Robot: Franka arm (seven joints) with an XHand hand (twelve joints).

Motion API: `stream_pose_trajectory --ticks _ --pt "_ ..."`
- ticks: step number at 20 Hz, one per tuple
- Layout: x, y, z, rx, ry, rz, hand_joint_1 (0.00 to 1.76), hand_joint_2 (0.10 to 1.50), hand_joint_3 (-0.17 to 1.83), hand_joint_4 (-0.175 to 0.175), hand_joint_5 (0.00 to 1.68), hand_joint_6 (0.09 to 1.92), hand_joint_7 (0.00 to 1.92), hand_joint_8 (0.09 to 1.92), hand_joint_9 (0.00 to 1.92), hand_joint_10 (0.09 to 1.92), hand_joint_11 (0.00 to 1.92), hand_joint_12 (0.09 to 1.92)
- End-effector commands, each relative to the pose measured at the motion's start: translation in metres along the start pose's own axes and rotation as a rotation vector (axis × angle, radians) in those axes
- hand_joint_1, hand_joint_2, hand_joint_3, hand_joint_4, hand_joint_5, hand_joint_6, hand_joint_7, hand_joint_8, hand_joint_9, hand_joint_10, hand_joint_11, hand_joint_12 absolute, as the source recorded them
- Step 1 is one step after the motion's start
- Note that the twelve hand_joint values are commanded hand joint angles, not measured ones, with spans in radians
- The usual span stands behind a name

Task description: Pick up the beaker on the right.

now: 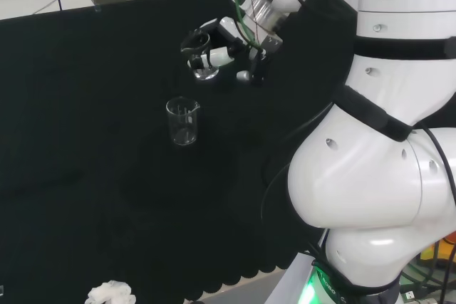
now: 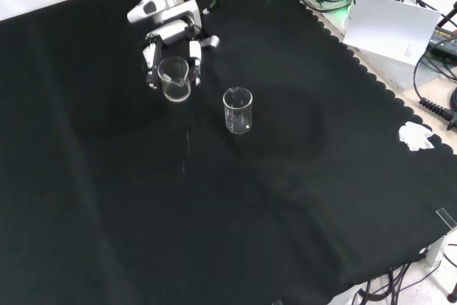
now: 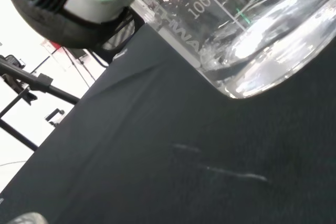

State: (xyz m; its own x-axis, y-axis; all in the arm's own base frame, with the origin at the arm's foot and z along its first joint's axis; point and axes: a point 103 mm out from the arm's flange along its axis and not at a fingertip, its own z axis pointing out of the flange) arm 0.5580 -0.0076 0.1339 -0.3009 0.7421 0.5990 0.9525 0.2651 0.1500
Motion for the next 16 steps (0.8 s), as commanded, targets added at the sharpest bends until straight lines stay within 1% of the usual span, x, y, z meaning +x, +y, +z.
stream_pose_trajectory --ticks 1,5,7,10,16 --pt "0.007 -0.029 -0.036 -0.065 -0.043 0.037 1.16 1.01 -0.17 0.120 1.55 0.09 1.70 0.15 1.74 0.09 1.51 0.65" --pt "0.019 -0.052 -0.042 -0.113 -0.047 0.048 1.16 1.01 -0.17 0.125 1.55 0.09 1.70 0.15 1.74 0.09 1.51 0.65" --pt "0.024 -0.063 -0.041 -0.127 -0.047 0.052 1.16 1.01 -0.17 0.147 1.55 0.09 1.69 0.16 1.75 0.09 1.49 0.64" --pt "0.031 -0.076 -0.039 -0.126 -0.047 0.055 1.16 1.01 -0.17 0.157 1.55 0.09 1.69 0.17 1.74 0.09 1.49 0.64" --pt "0.050 -0.091 -0.040 -0.115 -0.071 0.044 1.15 1.01 -0.17 0.157 1.55 0.09 1.69 0.19 1.74 0.09 1.48 0.64"
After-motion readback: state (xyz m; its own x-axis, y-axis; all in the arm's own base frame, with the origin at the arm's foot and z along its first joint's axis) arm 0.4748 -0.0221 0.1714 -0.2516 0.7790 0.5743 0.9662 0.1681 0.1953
